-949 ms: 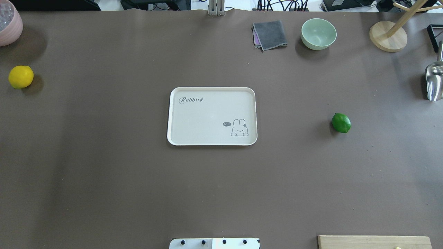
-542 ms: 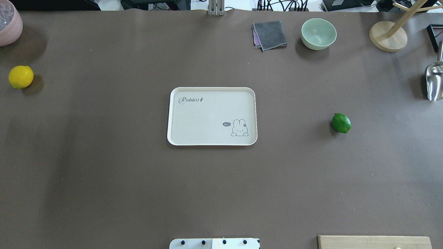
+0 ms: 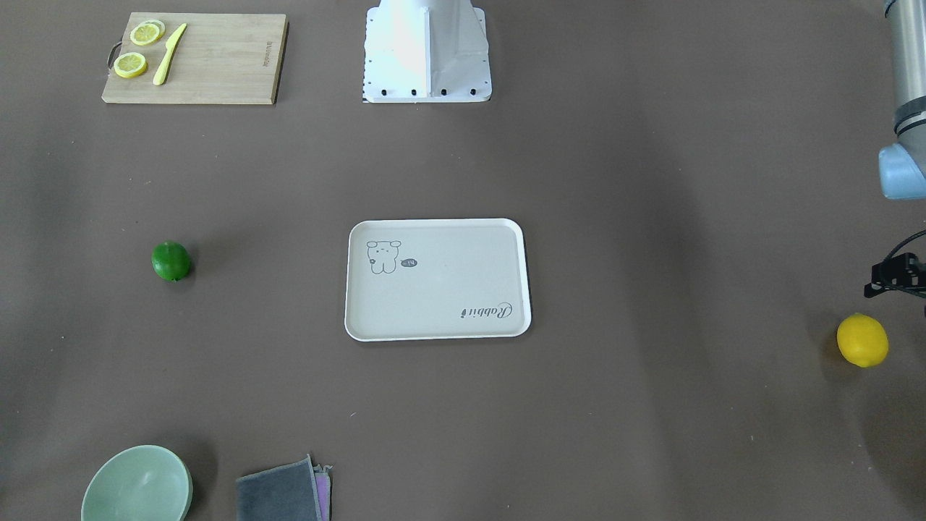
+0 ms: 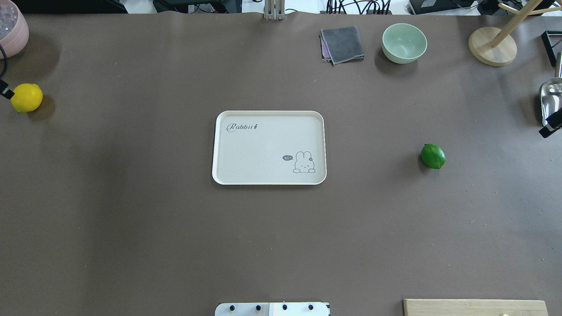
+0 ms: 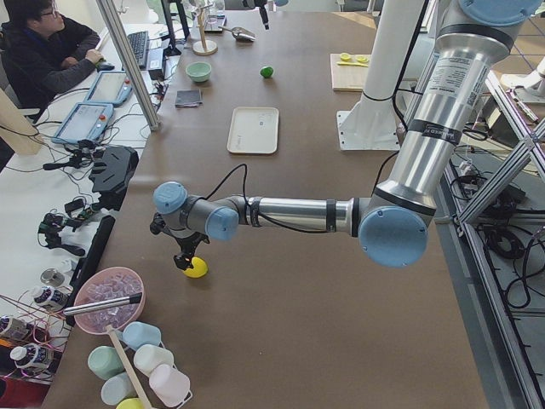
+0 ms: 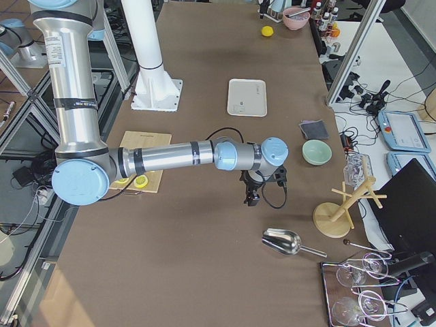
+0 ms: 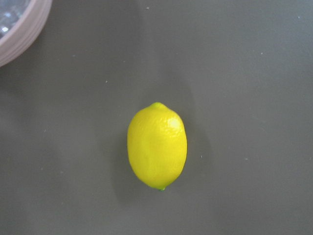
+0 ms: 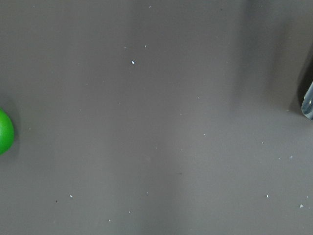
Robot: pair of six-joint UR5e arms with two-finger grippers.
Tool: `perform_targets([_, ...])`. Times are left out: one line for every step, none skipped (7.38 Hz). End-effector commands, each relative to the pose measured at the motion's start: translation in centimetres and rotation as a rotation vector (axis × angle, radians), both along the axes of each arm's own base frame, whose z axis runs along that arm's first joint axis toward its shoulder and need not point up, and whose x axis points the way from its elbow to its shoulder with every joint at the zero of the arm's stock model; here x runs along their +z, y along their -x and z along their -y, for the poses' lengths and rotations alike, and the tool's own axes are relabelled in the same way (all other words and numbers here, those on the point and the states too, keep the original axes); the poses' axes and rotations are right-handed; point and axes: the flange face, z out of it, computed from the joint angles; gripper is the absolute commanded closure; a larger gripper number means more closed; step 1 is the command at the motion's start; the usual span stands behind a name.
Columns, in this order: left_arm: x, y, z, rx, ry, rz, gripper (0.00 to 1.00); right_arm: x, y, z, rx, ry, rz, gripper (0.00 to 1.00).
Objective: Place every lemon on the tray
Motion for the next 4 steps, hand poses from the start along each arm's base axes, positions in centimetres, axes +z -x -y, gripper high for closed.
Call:
perform_targets([2.0,-1.6,0.3,0.018,-0.021,0.045,0.01,0.0,0.7,0.2,-0.011,0.001,0.001,0.0])
perform_targets([2.8,-1.4,0.5,0.006,-0.029,0.077,0.01,0.0,0.7,0.2,-0.011,0.001,0.001,0.0])
perform_targets([3.6,-1.4,0.5,0.003,-0.015,0.091,0.01,0.0,0.7,0.2,-0.013,0.001,0.001,0.0])
perform_targets([3.9,-1.4,0.5,-0.001,-0.009,0.092,0.01,0.0,0.7,0.2,-0.013,0.001,0.001,0.0])
